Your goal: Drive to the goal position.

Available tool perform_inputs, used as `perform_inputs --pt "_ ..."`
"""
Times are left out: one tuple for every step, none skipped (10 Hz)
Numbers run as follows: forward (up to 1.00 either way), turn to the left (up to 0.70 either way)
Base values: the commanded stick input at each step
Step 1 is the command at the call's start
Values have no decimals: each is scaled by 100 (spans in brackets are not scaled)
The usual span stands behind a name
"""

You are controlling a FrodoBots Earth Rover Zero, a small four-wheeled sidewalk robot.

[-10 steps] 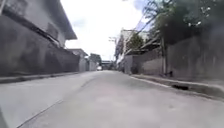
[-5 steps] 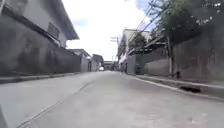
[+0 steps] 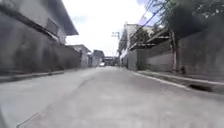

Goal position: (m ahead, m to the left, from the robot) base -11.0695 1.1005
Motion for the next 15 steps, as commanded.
perform_inputs --pt "70 0" --pt "70 0" --pt "70 0" --pt "70 0" --pt "70 0" --pt "70 -9" --pt "70 -35" --pt "70 -35" --pt "70 -35" --pt "70 -35" --pt "70 -35" --pt "70 -27" --pt "70 -15" --pt "70 -6" --pt "70 -4"
